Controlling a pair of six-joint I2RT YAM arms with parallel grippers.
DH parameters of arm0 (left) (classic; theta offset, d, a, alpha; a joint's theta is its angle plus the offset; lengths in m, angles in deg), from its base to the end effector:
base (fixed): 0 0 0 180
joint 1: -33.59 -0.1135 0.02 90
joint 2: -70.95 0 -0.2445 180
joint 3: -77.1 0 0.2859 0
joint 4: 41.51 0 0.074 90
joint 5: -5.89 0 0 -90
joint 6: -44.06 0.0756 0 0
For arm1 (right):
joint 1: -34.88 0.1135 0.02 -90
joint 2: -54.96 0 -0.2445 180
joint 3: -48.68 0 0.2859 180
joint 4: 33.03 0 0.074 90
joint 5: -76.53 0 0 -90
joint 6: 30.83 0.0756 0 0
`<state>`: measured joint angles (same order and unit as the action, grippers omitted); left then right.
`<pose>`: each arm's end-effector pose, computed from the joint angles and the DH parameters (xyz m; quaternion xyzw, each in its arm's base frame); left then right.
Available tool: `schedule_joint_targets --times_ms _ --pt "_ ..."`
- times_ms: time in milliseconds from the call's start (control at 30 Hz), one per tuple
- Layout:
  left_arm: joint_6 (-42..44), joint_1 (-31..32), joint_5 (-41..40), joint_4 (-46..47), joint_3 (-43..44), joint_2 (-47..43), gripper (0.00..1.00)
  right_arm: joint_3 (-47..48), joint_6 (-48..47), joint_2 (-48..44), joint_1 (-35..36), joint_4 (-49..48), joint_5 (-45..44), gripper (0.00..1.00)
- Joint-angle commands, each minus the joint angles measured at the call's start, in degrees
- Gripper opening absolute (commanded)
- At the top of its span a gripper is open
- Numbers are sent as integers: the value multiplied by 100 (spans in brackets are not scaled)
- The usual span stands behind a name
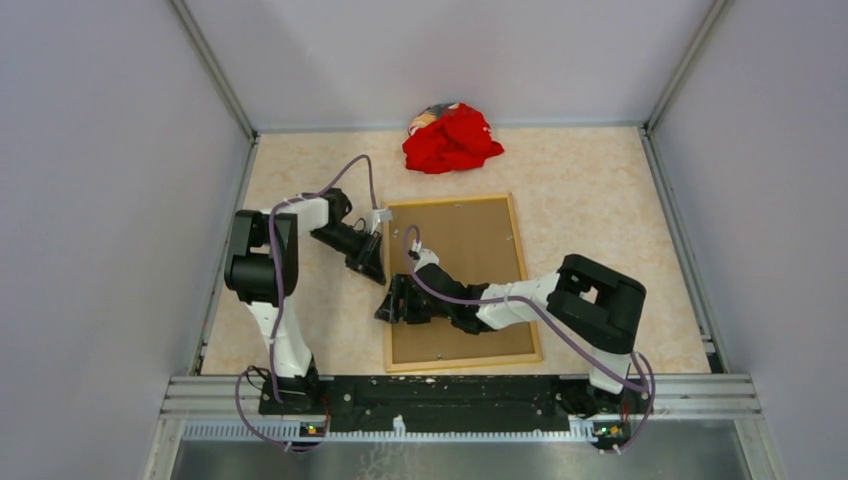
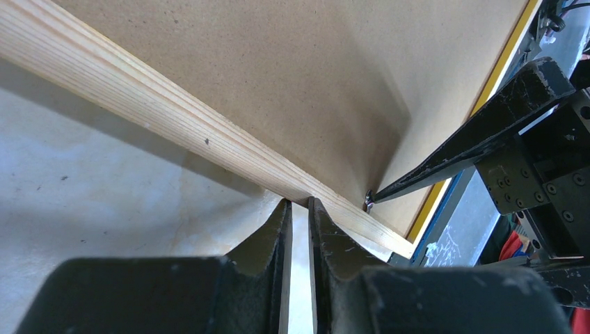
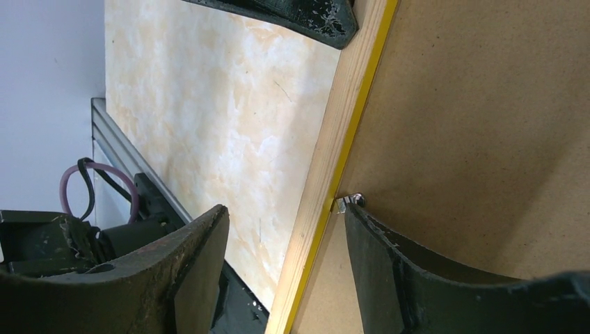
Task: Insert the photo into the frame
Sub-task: Install the photo frame at the center of the board.
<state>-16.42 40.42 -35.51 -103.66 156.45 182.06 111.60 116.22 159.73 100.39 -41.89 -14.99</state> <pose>0.3335 -0.0971 0.0674 0.2708 0.8698 -0.4094 0.0504 0.1762 0.3821 0.0777 -0.0585 0.8768 0.4129 0.2395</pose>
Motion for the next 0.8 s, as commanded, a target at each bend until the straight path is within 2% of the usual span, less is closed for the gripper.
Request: schedule_joint_targets --times_ms 0,300,467,633,767 --pt "168 73 -120 218 34 -186 18 184 -154 299 43 128 -133 62" --pt "186 99 -137 223 18 -211 18 278 -114 475 49 51 125 62" --pt "220 91 -155 161 45 -260 18 141 -175 -13 -11 296 35 62" --pt "177 -50 7 21 270 -301 18 -325 -228 -983 -515 153 460 63" --pt "-15 -239 226 -1 621 -153 20 -190 -742 -1457 -1198 260 752 66"
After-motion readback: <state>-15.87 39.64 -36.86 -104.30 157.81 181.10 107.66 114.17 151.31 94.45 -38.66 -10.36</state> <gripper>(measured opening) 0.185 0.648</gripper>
